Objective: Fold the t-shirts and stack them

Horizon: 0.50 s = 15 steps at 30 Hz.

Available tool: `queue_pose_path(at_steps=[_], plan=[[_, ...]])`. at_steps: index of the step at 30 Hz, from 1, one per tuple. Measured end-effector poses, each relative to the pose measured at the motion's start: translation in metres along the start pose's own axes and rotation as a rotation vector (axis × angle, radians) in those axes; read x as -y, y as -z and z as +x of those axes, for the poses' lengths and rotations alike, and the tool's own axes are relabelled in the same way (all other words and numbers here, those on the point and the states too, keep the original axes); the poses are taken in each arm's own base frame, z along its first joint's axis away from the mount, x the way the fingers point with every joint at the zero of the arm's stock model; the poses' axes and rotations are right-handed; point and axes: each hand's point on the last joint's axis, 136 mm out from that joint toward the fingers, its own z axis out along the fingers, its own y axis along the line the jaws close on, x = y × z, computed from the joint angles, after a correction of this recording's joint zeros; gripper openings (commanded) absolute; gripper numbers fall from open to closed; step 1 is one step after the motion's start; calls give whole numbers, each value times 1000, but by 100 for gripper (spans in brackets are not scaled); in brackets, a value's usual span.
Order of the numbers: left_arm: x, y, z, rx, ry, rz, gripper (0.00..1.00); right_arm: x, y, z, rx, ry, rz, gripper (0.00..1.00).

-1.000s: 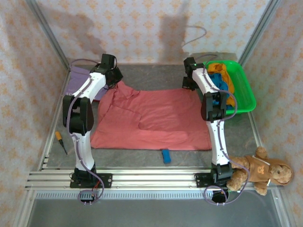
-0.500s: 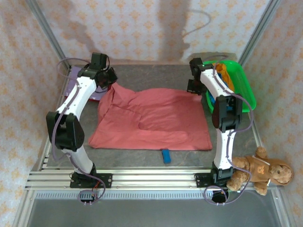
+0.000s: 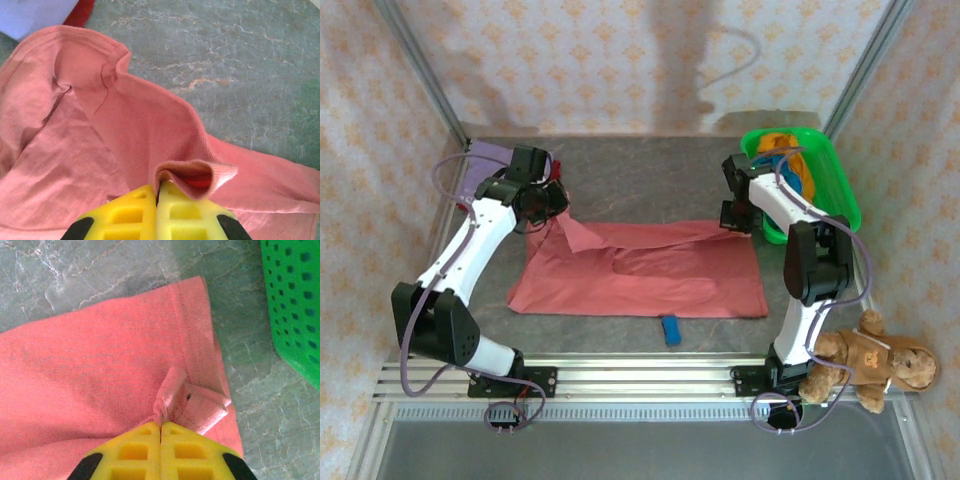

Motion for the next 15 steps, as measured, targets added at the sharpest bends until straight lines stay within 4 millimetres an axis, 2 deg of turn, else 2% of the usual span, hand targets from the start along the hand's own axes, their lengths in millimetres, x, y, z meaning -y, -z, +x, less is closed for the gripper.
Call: queue_pose_path(at_steps=[7, 11, 15], plan=[[-8, 21, 13, 0, 1, 5, 0, 0, 16, 4, 32, 9, -12, 0], [-9, 25, 18, -13, 11, 5, 0, 2, 16, 19, 13, 27, -1, 0], [-6, 24, 32, -51, 2, -5, 0, 7, 17, 34, -16, 43, 22, 0]])
